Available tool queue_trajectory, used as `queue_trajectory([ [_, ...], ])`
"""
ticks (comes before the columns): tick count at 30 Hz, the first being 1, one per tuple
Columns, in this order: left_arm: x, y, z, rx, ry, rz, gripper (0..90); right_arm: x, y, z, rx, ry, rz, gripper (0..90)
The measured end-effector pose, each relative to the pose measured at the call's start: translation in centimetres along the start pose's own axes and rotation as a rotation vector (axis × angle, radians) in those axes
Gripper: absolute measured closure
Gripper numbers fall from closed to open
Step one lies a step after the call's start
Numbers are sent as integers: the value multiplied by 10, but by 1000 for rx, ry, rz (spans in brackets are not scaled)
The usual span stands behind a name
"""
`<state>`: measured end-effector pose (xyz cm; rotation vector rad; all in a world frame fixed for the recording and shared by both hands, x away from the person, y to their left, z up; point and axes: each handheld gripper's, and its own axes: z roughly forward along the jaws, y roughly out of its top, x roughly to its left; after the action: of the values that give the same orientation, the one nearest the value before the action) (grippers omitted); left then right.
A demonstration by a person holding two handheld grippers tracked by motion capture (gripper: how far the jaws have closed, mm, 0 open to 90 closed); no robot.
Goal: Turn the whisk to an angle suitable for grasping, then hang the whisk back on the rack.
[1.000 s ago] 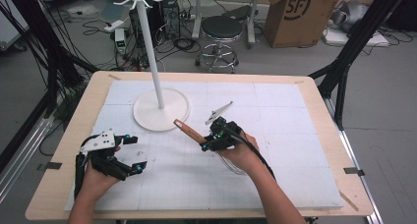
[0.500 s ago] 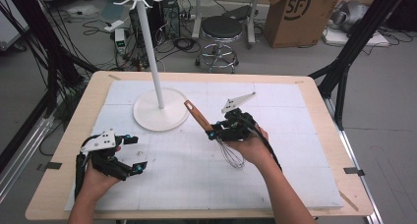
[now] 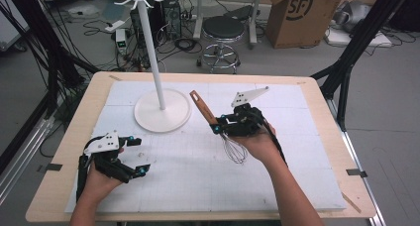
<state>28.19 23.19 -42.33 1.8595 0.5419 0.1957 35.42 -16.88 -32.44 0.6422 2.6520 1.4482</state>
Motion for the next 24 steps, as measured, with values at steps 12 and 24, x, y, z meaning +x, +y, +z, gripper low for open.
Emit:
queue_trajectory([
  [12, -1, 1, -2, 0, 4, 3, 17, -1, 5, -10, -84, 7, -18, 712],
  [24, -1, 2, 0, -4, 4, 5, 17, 2, 38, -14, -126, -6, -85, 711],
])
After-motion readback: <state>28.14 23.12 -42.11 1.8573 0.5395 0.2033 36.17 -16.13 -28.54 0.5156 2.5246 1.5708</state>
